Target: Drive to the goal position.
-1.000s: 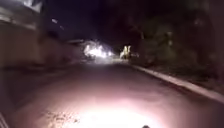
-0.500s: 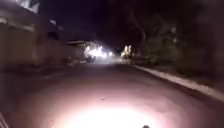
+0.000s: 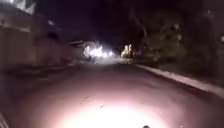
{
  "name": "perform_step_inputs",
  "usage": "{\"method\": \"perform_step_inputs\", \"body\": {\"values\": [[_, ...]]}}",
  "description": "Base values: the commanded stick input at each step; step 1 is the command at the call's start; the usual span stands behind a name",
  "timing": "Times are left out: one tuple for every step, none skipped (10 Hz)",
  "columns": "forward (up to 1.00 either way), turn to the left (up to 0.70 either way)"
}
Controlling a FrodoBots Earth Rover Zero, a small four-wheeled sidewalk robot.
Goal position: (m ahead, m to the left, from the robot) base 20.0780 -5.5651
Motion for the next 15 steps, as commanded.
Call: {"method": "perform_step_inputs", "body": {"values": [[0.70,0.00],[0.70,0.00],[0.70,-0.07],[0.70,-0.22],[0.70,-0.30],[0.70,0.00],[0.70,0.00],[0.70,0.00],[0.70,0.00],[0.70,0.00],[0.70,0.00],[0.70,0.00],[0.70,0.00],[0.70,0.00],[0.70,0.00]]}}
